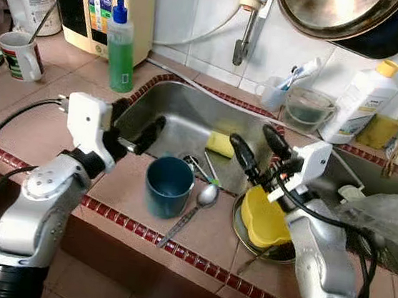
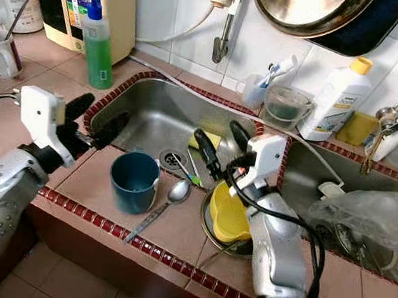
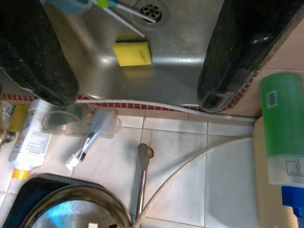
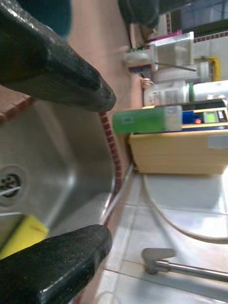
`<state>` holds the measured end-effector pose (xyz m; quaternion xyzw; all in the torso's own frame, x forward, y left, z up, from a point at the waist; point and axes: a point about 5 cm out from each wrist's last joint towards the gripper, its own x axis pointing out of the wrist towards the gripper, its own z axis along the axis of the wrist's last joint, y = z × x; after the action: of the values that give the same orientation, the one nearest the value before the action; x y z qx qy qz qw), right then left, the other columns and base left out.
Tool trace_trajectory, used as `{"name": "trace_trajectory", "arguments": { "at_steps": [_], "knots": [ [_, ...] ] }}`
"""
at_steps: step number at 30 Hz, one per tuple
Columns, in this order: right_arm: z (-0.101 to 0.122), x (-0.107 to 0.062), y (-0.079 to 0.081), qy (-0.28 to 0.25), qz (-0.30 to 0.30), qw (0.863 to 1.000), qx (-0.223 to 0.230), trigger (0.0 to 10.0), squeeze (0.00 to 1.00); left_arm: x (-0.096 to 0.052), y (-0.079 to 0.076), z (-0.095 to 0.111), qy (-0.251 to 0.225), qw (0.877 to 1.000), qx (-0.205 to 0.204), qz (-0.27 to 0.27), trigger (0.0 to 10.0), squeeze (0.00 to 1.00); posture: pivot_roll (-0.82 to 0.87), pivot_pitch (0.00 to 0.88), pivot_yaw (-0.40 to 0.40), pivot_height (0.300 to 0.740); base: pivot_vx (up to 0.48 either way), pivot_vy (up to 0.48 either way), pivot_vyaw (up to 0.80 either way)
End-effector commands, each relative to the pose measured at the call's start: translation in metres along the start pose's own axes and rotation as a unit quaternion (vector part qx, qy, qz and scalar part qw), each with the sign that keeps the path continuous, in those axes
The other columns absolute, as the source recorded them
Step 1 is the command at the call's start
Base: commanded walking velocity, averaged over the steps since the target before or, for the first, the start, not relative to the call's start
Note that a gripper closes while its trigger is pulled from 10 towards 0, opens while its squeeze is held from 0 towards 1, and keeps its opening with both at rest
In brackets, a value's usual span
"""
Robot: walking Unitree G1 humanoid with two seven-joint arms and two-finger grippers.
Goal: Kitchen organization
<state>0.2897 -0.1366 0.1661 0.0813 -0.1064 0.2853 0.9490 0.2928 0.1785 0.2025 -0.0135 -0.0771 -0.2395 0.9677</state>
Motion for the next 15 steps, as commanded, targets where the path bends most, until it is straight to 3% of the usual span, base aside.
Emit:
{"name": "trace_trajectory", "arguments": {
  "at_steps": [1,8,15],
  "knots": [
    [0.01,-0.003,0.002,-0.009,0.008,1.0,-0.007,10.0,0.0,-0.001,-0.002,0.0,0.009,1.0,-0.001,-0.019,10.0,0.0,0.11,0.0,-0.086,0.74,0.0,0.0,0.0],
    [0.013,-0.028,0.012,0.014,0.037,0.999,-0.012,10.0,0.0,-0.013,0.002,-0.008,0.043,0.998,0.009,-0.051,10.0,0.0,0.1,0.0,-0.079,0.74,0.0,0.0,0.0],
    [0.013,-0.042,0.018,0.023,0.016,0.999,-0.017,10.0,0.0,-0.02,0.006,-0.011,0.05,0.998,0.007,-0.04,10.0,0.0,0.09,0.0,-0.07,0.74,0.0,0.0,0.0]
  ]
}}
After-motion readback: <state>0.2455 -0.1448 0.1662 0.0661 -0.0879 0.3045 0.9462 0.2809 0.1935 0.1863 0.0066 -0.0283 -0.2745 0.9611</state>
